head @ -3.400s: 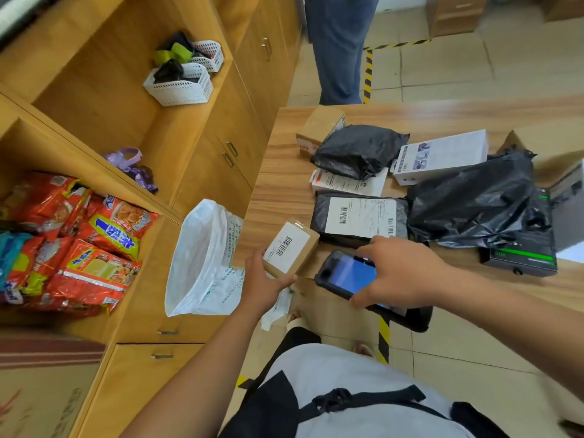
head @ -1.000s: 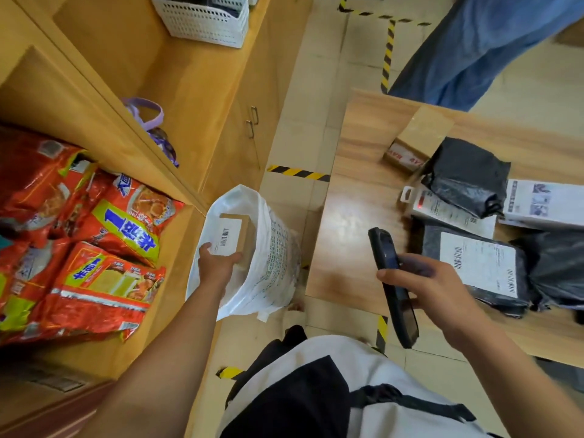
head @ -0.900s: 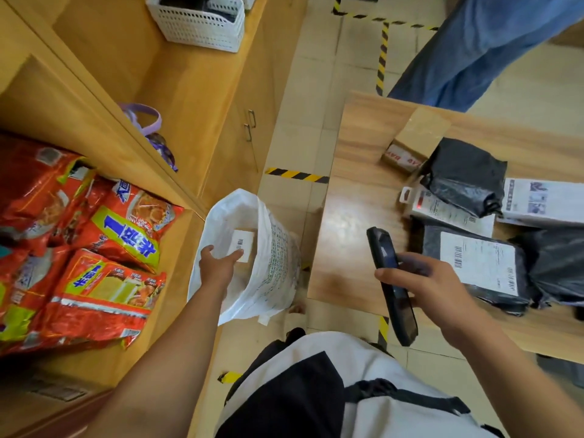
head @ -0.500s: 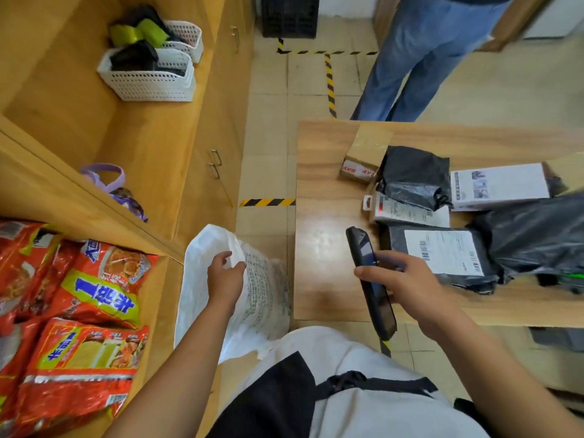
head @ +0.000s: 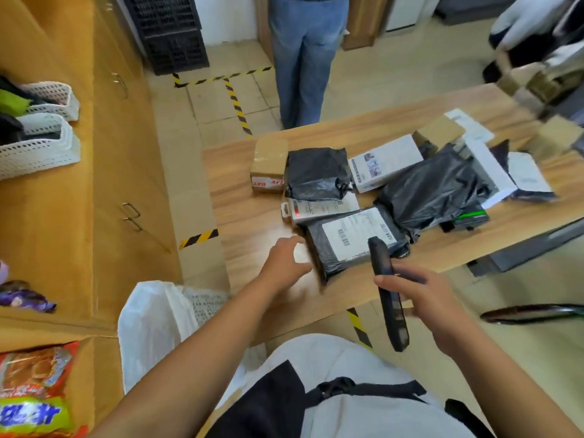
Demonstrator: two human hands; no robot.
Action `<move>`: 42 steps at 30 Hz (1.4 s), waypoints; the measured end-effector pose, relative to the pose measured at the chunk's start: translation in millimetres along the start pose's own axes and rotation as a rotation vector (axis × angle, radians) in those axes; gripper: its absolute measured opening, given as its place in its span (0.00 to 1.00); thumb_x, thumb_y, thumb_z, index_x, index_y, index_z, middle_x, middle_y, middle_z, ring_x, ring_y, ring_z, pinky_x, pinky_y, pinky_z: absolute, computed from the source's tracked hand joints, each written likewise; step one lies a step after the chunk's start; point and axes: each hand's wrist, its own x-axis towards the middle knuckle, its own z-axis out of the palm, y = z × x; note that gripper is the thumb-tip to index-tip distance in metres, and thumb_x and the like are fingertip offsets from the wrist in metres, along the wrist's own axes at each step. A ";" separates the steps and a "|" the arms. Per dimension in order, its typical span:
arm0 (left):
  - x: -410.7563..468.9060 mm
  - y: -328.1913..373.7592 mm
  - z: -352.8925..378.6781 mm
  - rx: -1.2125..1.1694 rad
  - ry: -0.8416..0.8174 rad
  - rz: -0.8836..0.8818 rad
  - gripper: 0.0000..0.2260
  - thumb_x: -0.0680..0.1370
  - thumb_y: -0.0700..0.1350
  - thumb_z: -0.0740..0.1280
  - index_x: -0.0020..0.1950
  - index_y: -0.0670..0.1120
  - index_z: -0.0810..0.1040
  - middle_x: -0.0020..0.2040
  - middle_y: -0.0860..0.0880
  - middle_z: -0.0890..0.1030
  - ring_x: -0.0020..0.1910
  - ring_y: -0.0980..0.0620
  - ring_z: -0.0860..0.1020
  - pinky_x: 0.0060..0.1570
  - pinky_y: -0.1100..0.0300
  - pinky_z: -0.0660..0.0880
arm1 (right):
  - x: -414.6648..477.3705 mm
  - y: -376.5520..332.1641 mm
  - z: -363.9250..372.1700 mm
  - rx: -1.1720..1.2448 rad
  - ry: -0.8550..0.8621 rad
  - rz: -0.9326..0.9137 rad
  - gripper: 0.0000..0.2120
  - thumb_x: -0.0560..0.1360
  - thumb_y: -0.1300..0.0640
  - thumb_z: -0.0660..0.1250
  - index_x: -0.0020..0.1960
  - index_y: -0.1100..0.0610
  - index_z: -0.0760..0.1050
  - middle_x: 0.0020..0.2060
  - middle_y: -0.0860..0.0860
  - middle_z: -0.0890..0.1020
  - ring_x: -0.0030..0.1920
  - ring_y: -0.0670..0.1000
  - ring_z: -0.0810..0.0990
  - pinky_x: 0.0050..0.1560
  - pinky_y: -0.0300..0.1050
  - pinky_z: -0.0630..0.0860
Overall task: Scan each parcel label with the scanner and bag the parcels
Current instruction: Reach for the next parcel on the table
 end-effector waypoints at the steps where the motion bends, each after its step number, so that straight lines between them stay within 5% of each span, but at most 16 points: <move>1: 7.1 10.0 6.6 0.073 -0.011 0.012 0.29 0.71 0.49 0.75 0.70 0.52 0.71 0.69 0.46 0.69 0.67 0.45 0.69 0.66 0.52 0.68 | -2.8 2.7 -10.8 0.029 0.028 0.009 0.14 0.61 0.52 0.82 0.45 0.49 0.88 0.40 0.54 0.87 0.35 0.46 0.85 0.37 0.46 0.80; 5: 33.8 44.9 24.6 0.376 -0.062 0.072 0.39 0.67 0.57 0.75 0.75 0.56 0.65 0.74 0.49 0.64 0.72 0.46 0.63 0.67 0.48 0.61 | -12.0 11.2 -52.2 0.073 0.149 0.009 0.04 0.70 0.54 0.77 0.44 0.46 0.87 0.37 0.49 0.87 0.38 0.46 0.82 0.42 0.50 0.76; 11: 61.3 82.6 43.0 0.678 -0.164 0.081 0.52 0.62 0.62 0.77 0.79 0.56 0.52 0.80 0.45 0.53 0.77 0.41 0.53 0.73 0.42 0.51 | -16.8 16.9 -95.9 0.126 0.181 0.012 0.06 0.66 0.50 0.79 0.42 0.41 0.87 0.36 0.44 0.87 0.40 0.46 0.82 0.38 0.46 0.73; 21: 77.7 101.4 58.7 0.836 -0.129 -0.019 0.56 0.60 0.62 0.80 0.79 0.56 0.51 0.75 0.43 0.61 0.73 0.40 0.60 0.68 0.44 0.62 | 5.0 24.6 -146.3 0.125 0.112 0.019 0.04 0.71 0.54 0.77 0.42 0.45 0.87 0.37 0.50 0.86 0.37 0.42 0.82 0.41 0.49 0.75; 25: 66.6 97.9 65.0 0.835 -0.088 -0.085 0.55 0.58 0.63 0.79 0.77 0.57 0.51 0.72 0.44 0.65 0.70 0.40 0.63 0.67 0.45 0.61 | 18.7 34.7 -163.2 0.134 0.063 0.030 0.03 0.71 0.55 0.76 0.46 0.50 0.87 0.44 0.58 0.86 0.43 0.51 0.82 0.45 0.54 0.78; 29: 39.3 85.5 71.1 0.739 -0.056 -0.160 0.54 0.56 0.61 0.78 0.76 0.57 0.53 0.69 0.45 0.65 0.67 0.41 0.67 0.62 0.47 0.69 | 31.6 40.3 -173.7 0.148 -0.002 0.027 0.08 0.71 0.56 0.77 0.40 0.43 0.87 0.36 0.51 0.86 0.33 0.40 0.82 0.42 0.51 0.77; 34: -5.7 63.4 75.2 0.680 0.009 -0.223 0.51 0.54 0.63 0.76 0.73 0.59 0.57 0.67 0.48 0.67 0.64 0.44 0.67 0.60 0.50 0.69 | 56.0 45.2 -180.8 0.111 -0.113 0.042 0.09 0.66 0.51 0.80 0.46 0.47 0.88 0.42 0.55 0.87 0.37 0.45 0.84 0.50 0.58 0.81; 38: -44.5 50.3 82.8 0.548 0.058 -0.352 0.50 0.52 0.64 0.75 0.70 0.61 0.57 0.64 0.49 0.66 0.61 0.46 0.66 0.59 0.48 0.72 | 76.3 39.9 -174.8 0.043 -0.239 0.033 0.17 0.58 0.44 0.80 0.45 0.46 0.88 0.38 0.50 0.86 0.34 0.42 0.83 0.46 0.54 0.80; 42: -86.3 39.0 91.5 0.449 0.170 -0.477 0.49 0.51 0.65 0.73 0.70 0.62 0.57 0.60 0.49 0.68 0.57 0.47 0.68 0.54 0.48 0.74 | 91.1 32.6 -163.1 -0.058 -0.350 0.003 0.26 0.52 0.39 0.82 0.48 0.47 0.87 0.47 0.52 0.88 0.49 0.54 0.84 0.50 0.57 0.80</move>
